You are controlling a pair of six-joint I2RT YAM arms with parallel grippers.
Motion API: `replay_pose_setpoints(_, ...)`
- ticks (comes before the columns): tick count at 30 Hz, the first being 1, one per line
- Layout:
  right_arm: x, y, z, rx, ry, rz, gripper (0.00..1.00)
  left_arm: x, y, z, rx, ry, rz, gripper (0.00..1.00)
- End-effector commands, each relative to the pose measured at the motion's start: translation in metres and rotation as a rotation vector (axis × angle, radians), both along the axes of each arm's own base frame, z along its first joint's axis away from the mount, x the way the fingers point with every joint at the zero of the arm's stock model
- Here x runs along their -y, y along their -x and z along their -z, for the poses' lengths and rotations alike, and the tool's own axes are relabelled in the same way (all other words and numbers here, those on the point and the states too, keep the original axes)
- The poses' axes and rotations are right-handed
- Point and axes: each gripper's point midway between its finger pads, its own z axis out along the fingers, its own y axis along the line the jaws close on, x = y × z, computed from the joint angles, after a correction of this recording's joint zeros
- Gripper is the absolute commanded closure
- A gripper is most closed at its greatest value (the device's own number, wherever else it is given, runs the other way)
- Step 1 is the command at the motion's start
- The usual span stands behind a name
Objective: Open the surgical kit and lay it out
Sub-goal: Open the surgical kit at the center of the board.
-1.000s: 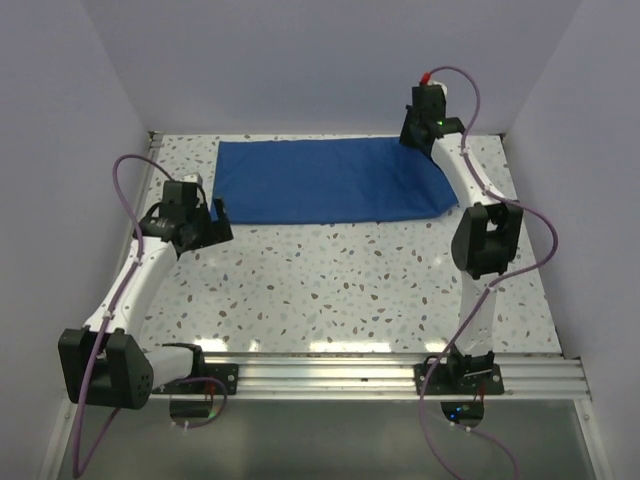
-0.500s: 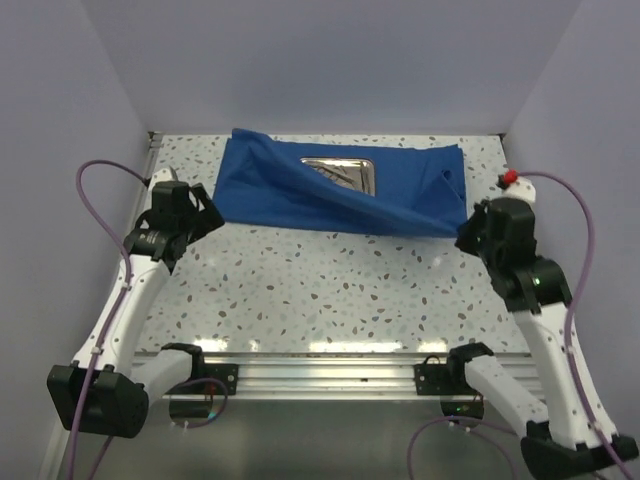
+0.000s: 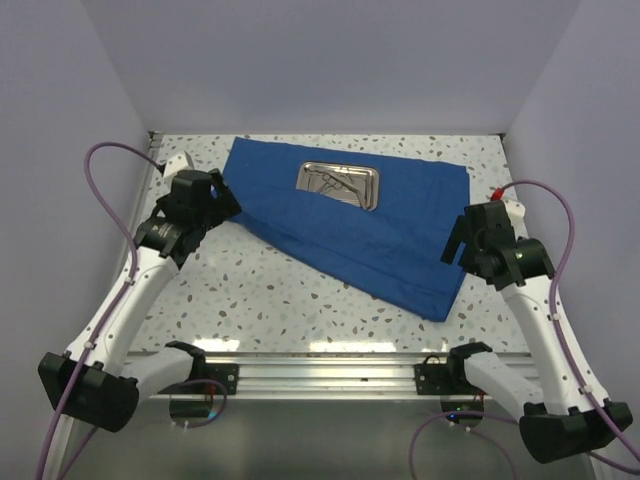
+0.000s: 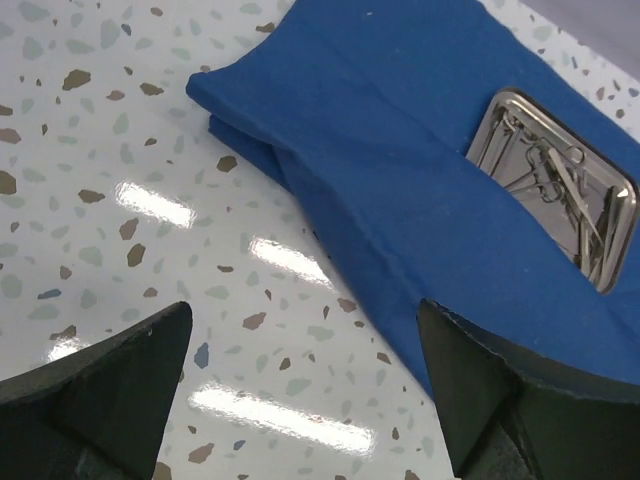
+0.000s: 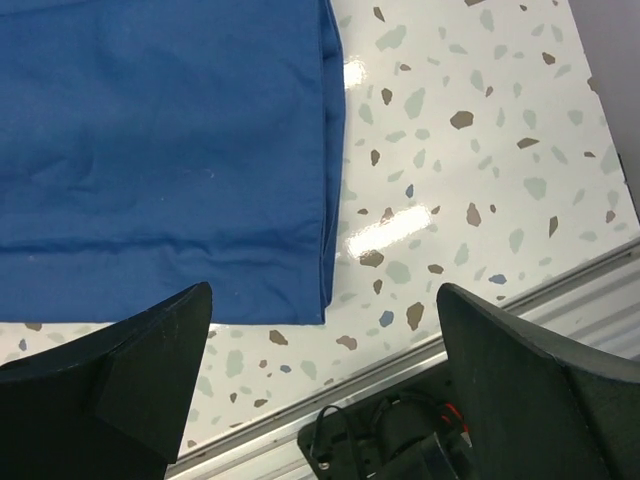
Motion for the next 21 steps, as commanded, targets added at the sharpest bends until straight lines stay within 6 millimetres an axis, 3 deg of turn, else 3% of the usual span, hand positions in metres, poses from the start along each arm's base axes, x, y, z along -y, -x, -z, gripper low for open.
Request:
replay_pose_setpoints(1, -0.006, -0.005, -0.012, 0.074, -0.051, 0.020, 0.01, -0.002, -0.005, -0.041, 0.142, 0.011, -0.028, 0.01)
replay_pose_setpoints(4, -0.023, -0.022, -0.008, 0.069, -0.125, -0.009, 0.01, -0.004, -0.013, -0.017, 0.063, -0.029, -0.046, 0.00)
replay_pose_setpoints(7, -0.031, -0.031, -0.010, 0.049, -0.149, -0.023, 0.01, -0.008, -0.019, 0.020, -0.011, -0.030, -0.075, 0.00)
replay_pose_setpoints(10, -0.031, -0.035, -0.018, 0.062, -0.143, -0.038, 0.01, -0.016, -0.042, 0.033, 0.028, 0.069, -0.072, 0.00)
replay_pose_setpoints(13, -0.029, -0.033, -0.022, 0.065, -0.127, -0.053, 0.01, -0.028, -0.065, 0.059, -0.038, 0.073, -0.108, 0.00)
replay_pose_setpoints(21, -0.023, -0.023, -0.020, 0.032, -0.090, -0.071, 0.01, -0.010, -0.111, 0.076, -0.005, 0.158, -0.077, 0.00)
